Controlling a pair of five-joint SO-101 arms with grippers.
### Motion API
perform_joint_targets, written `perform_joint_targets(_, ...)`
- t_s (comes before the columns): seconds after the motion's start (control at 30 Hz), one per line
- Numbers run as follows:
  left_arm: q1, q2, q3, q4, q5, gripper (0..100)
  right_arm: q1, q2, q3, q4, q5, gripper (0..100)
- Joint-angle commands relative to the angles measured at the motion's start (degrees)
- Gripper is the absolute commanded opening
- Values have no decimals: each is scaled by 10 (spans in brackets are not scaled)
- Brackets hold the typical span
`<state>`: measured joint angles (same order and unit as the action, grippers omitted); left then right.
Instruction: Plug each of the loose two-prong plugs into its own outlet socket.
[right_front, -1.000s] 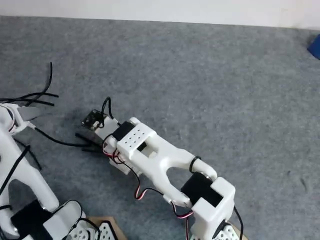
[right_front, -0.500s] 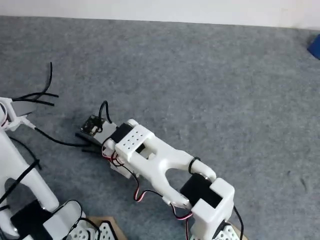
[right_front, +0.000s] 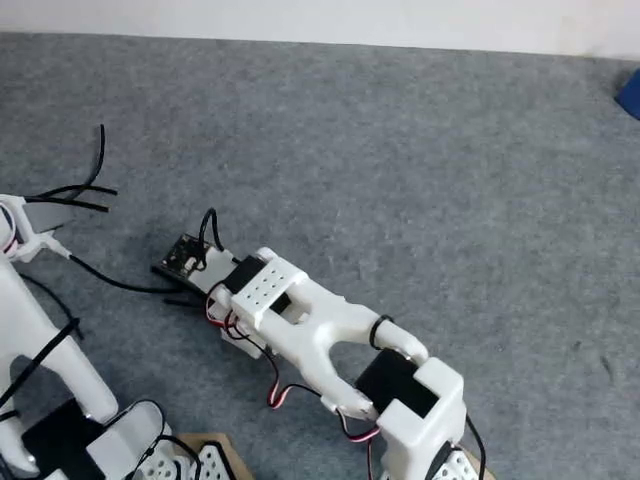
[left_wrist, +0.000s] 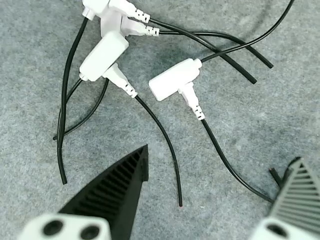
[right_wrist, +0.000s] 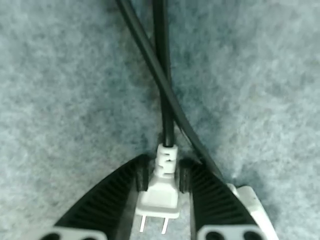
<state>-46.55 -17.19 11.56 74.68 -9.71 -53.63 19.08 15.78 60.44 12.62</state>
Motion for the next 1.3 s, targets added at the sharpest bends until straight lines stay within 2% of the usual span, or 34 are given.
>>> perform_joint_targets(0.0,-4,-7,-14,5,-5,403,-6,8,-42,32,6,3)
perform_joint_targets(0.27,0,-2,2,1,-5,403,20,-106,-214,207,-8,7)
perform_joint_targets(0.47,30,-7,1,3,-4,403,134,-166,-418,330,-28,6)
perform_joint_targets(0.53,47,-7,0,6,-4,403,189,-161,-474,356,-76,6)
perform_joint_targets(0.63,97,-7,0,48,-12,403,268,-151,-528,364,-183,6)
perform_joint_targets(0.77,198,-41,9,110,-43,377,284,-147,-532,393,-204,6)
perform_joint_targets(0.9,293,-221,71,120,-48,306,305,-151,-493,407,-193,6)
perform_joint_targets(1.0,385,-440,182,122,-57,317,342,-146,-415,400,-212,6)
perform_joint_targets(1.1,500,-660,327,96,-57,347,356,-158,-332,339,-256,6)
perform_joint_targets(1.2,588,-835,472,41,-57,377,332,-197,-275,271,-302,6)
perform_joint_targets(1.27,600,-887,544,1,-57,392,286,-236,-246,245,-316,6)
